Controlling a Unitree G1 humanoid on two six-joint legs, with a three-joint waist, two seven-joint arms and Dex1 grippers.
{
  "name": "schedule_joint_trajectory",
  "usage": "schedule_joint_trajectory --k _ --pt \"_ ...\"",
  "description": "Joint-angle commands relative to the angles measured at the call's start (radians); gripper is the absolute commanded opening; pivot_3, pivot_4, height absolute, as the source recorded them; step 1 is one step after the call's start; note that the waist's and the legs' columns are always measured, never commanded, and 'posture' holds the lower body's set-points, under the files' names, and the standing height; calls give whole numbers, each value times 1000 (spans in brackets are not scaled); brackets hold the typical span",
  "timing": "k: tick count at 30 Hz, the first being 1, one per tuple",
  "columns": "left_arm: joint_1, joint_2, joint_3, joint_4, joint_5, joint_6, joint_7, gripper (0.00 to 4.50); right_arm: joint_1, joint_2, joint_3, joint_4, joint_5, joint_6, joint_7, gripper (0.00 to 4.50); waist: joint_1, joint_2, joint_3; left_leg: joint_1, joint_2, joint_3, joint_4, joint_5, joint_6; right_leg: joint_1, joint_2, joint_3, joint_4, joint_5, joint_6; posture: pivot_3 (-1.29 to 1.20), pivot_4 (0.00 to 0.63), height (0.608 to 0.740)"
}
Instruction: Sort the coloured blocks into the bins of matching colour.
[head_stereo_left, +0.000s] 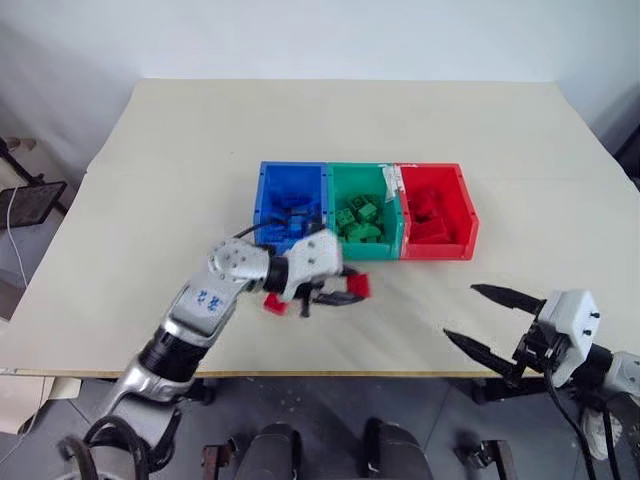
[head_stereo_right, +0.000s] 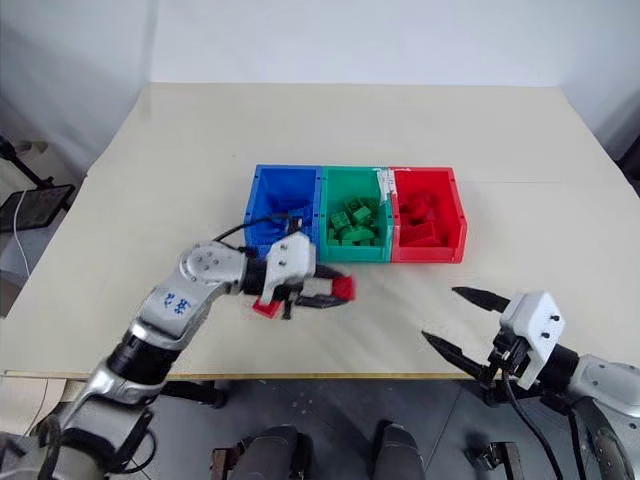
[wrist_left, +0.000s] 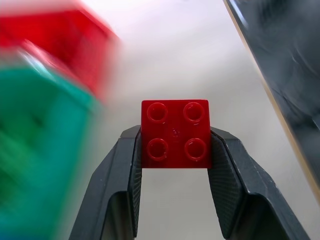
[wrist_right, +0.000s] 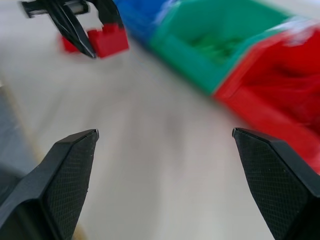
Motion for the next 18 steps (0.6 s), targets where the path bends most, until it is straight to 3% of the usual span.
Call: schedule_joint_trajectory --k 1,9,11,14,18 --pt "-199 -166 17 291 80 -173 195 1468 -9 64 -64 -54 -42 2 -170 4500 13 0 0 0 0 -1 1 0 0 1 0 -1 -1 0 0 0 150 740" --pt "-454 -339 23 906 160 -433 257 1468 -7 92 -47 -140 -59 47 -288 4500 -12 1 0 0 -1 3 -6 -1 3 0 0 -1 -7 2 2 0 150 740" --pt "-487 -356 44 984 161 -458 274 2264 -5 94 -40 -169 -53 61 -304 4500 -13 0 0 0 -1 3 -6 -1 3 0 0 -1 -7 2 2 0 150 740" --pt "-503 -368 68 1028 155 -531 260 3101 -7 99 -31 -191 -39 73 -317 4500 -14 0 0 0 -1 3 -6 -1 4 0 0 -1 -7 2 2 0 150 740" --pt "-466 -334 110 963 129 -616 200 4403 -25 96 2 -178 -51 68 -310 4500 -13 0 0 -1 -1 2 -5 -1 4 0 0 -1 -7 2 2 0 150 740"
